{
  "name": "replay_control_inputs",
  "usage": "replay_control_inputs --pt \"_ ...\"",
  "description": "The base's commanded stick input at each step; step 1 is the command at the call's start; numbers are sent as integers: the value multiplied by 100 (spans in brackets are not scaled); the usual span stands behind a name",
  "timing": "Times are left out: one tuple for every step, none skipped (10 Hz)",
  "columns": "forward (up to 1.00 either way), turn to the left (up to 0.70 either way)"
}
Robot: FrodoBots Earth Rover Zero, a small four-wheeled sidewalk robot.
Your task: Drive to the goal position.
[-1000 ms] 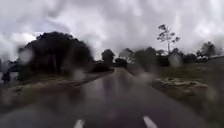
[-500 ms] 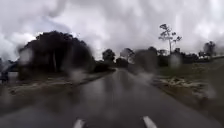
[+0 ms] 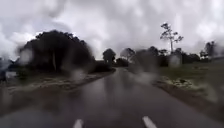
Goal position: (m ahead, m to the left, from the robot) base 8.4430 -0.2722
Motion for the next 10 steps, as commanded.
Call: replay_control_inputs --pt "25 0" --pt "52 0" --pt "67 0" --pt "70 -24" --pt "70 -35" --pt "70 -35" --pt "70 -16" --pt "70 0" --pt "70 0" --pt "70 0"
